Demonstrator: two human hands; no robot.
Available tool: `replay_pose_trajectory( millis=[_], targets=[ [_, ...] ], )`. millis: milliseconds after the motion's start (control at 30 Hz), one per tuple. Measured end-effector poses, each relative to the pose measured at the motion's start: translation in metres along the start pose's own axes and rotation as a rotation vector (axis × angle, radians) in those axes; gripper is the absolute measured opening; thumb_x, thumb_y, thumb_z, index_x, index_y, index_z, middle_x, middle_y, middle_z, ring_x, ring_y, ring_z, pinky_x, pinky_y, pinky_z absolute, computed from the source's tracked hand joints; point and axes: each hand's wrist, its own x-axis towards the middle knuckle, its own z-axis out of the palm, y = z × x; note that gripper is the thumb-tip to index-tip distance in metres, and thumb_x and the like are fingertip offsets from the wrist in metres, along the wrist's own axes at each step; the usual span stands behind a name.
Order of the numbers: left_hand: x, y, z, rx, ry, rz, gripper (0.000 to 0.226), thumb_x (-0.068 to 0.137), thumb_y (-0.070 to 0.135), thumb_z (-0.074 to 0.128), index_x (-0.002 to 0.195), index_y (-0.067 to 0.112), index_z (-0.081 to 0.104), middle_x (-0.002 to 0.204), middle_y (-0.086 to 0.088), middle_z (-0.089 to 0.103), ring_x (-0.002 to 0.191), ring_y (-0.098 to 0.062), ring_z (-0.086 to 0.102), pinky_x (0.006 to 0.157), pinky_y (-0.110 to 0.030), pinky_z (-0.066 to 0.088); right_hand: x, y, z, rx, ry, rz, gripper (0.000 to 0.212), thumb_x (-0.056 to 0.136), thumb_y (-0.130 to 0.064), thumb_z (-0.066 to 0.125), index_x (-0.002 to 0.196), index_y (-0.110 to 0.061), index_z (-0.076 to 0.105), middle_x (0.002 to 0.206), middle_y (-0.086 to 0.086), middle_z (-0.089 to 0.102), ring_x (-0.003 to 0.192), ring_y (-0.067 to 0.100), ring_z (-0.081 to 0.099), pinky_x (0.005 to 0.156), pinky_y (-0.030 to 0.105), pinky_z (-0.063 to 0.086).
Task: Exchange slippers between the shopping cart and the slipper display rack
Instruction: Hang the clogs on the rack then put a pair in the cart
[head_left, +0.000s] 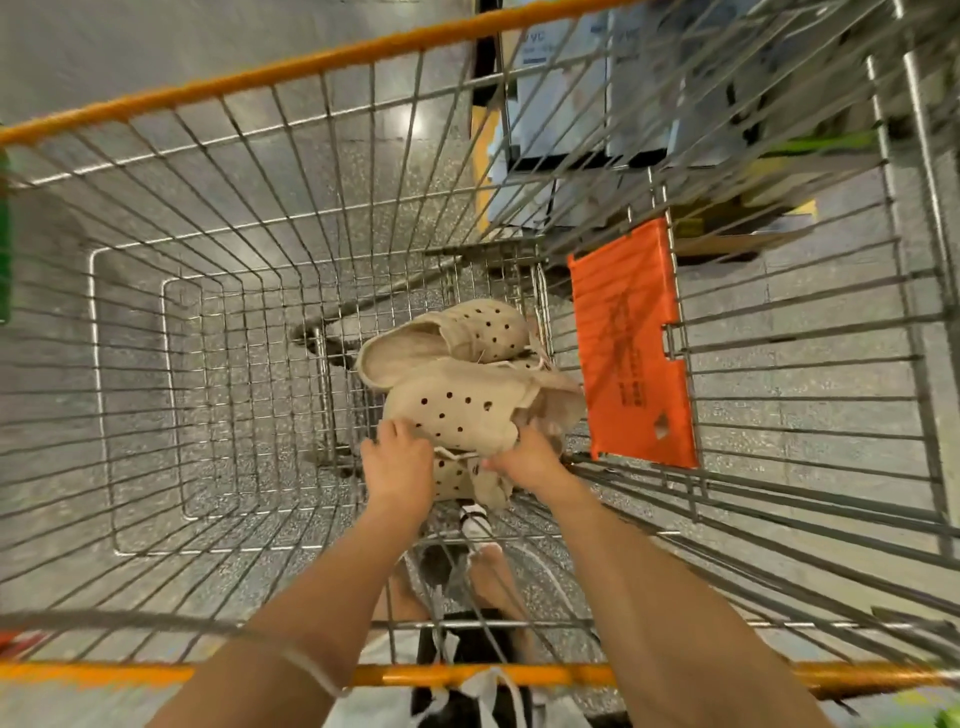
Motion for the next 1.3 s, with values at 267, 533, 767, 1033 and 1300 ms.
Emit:
replay_pose_trajectory(
  millis=[267, 533, 767, 1033, 1300],
  targets=[
    [-0.006, -0.007, -0.004, -0.167, 0.047, -0.102, 0.035, 0.092, 0.016, 0.039, 0.122, 0.005, 0.053, 0.125, -0.011, 0.045, 0.119, -0.026, 0.042, 0.092, -0.04, 0.042, -0.001, 0.002, -0.011, 0.168, -0.037, 0.023, 0.042, 0.081, -0.004, 0.066, 0.122, -0.008, 0.056, 0.119, 0.008, 0.062, 0.103, 0.023, 0.058, 0.084, 0.031, 0.045],
    [-0.045, -0.046, -0.103, -0.293, 0.223, -0.083, 0.03, 0.092, 0.009, 0.046, 0.121, 0.004, 0.046, 0.134, -0.011, 0.033, 0.079, -0.022, 0.053, 0.062, -0.029, 0.044, -0.054, -0.053, -0.014, 0.449, -0.16, 0.005, 0.032, 0.087, -0.011, 0.063, 0.117, -0.015, 0.054, 0.107, 0.004, 0.064, 0.09, 0.02, 0.06, 0.069, 0.03, 0.054],
    [-0.126, -0.113, -0.222, -0.238, 0.602, -0.158, 0.033, 0.091, 0.008, 0.041, 0.123, 0.008, 0.035, 0.121, -0.011, 0.045, 0.091, -0.032, 0.063, 0.061, -0.036, 0.038, -0.138, -0.164, -0.029, 0.401, -0.221, -0.241, 0.032, 0.083, 0.0, 0.061, 0.111, -0.011, 0.051, 0.092, 0.007, 0.06, 0.076, 0.019, 0.055, 0.062, 0.029, 0.047],
    [-0.234, -0.225, -0.281, -0.167, 0.947, -0.422, 0.047, 0.085, 0.0, 0.043, 0.131, 0.009, 0.035, 0.12, -0.012, 0.047, 0.076, -0.035, 0.066, 0.05, -0.035, 0.037, -0.229, -0.286, 0.004, 0.188, -0.364, -0.614, 0.024, 0.087, 0.011, 0.049, 0.08, -0.013, 0.052, 0.063, 0.004, 0.049, 0.046, 0.009, 0.047, 0.045, 0.019, 0.041],
    [-0.385, -0.342, -0.278, -0.09, 0.936, -0.67, 0.054, 0.09, 0.008, 0.04, 0.141, 0.021, 0.028, 0.134, -0.006, 0.047, 0.098, -0.032, 0.061, 0.068, -0.037, 0.046, -0.336, -0.343, 0.13, -0.004, -0.594, -0.859, 0.026, 0.085, 0.013, 0.039, 0.08, -0.002, 0.059, 0.065, 0.014, 0.064, 0.052, 0.019, 0.061, 0.05, 0.026, 0.051]
  ],
)
